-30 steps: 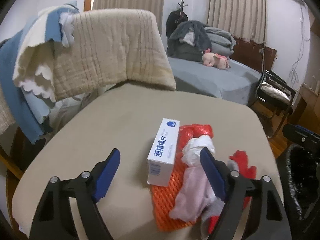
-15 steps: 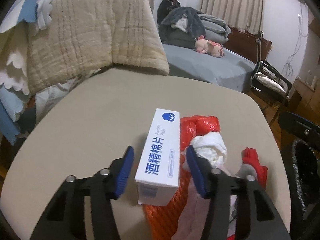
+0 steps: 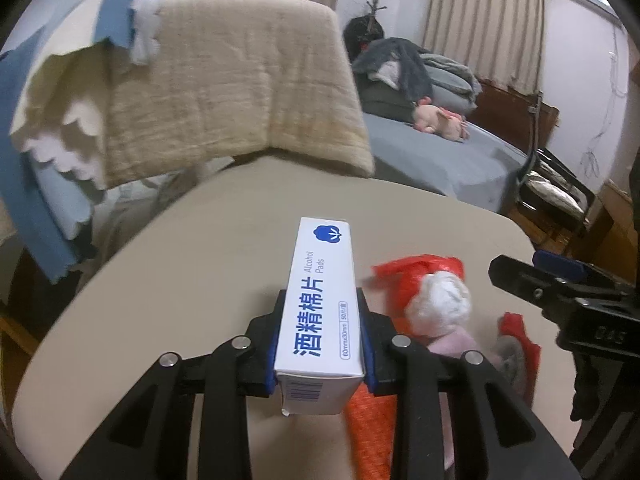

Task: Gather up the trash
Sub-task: 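Grasp the white tissue ball with the right tool while the left tool holds the box, then carry the box and tissue ball with both tools over the trash bin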

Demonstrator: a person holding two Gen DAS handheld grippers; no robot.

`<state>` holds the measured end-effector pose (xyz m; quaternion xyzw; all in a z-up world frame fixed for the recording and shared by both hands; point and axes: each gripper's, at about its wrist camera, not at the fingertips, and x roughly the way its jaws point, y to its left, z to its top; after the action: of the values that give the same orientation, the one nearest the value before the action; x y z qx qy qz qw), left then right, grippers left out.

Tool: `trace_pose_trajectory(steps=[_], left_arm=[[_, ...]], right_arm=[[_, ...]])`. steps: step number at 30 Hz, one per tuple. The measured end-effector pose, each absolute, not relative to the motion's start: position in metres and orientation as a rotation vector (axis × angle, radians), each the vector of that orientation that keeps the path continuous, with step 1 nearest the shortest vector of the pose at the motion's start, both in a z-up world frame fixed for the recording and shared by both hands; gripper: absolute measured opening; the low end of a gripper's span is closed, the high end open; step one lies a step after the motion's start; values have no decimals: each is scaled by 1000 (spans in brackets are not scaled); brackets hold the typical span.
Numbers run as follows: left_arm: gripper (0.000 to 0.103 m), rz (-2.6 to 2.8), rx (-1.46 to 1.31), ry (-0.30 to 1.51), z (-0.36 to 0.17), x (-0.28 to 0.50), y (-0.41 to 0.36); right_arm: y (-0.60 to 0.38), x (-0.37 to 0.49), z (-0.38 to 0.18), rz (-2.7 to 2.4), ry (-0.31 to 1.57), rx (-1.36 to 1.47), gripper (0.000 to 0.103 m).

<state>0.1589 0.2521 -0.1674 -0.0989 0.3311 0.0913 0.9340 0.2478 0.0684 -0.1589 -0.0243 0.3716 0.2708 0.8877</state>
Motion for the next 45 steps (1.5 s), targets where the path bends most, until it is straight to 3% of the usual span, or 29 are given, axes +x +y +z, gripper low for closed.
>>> trace_pose_trajectory(steps=[9,11,15,17,20,45], left_arm=[[31,242,-190,705,-176,153,271],[31,245,-197,705,-177,153,273],[31,247,-206,706,-178,152,273],[31,247,-206,705,-177,152,273],[31,246,-206,702,-175,151,271],[31,162,-183,618,-105,129,197]], right_arm=[[98,252,-181,569,820,-109,95],[100,252,-185,578,828,-121,83],[108,254,-191,594,864,-143,72],[110,253,-193,613,874,-152,55],[112,250,-193,643,879,-168,45],[20,200,-81,652,656,-21,44]])
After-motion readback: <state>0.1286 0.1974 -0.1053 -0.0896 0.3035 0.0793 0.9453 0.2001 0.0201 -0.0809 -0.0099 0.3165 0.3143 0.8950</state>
